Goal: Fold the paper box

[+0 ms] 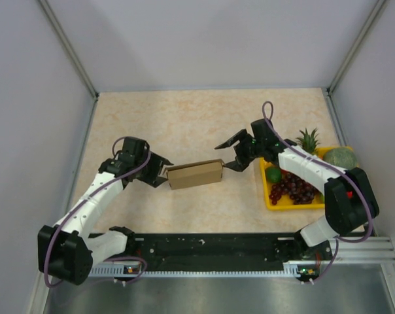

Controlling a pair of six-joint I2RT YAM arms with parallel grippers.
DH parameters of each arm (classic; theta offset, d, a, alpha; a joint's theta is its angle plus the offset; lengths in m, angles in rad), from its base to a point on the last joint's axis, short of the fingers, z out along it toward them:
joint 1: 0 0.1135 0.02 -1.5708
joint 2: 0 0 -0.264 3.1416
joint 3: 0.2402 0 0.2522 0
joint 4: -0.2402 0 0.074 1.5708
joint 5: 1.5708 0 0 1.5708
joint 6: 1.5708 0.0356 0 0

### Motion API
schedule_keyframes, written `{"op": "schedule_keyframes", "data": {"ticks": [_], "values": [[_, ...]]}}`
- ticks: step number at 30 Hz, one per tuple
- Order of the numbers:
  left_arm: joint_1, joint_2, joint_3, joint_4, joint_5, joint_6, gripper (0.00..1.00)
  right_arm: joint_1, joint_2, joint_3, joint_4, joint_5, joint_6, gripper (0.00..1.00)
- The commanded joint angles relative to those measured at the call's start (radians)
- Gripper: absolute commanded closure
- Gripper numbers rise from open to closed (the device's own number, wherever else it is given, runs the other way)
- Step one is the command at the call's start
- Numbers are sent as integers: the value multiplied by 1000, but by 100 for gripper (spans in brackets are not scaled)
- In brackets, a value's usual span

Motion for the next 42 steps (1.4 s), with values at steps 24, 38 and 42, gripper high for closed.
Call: {"op": "schedule_keyframes", "data": {"ticks": [24, 38, 42], "values": [[52, -265, 95, -97, -160, 681, 19, -92, -216, 162, -283, 143, -1303, 25], [-299, -83, 360, -365, -304, 1038, 40, 82, -188, 386, -497, 30, -1570, 59], [-343, -52, 428, -385, -337, 1074, 36, 163, -140, 400, -498, 157, -1529, 59]]}}
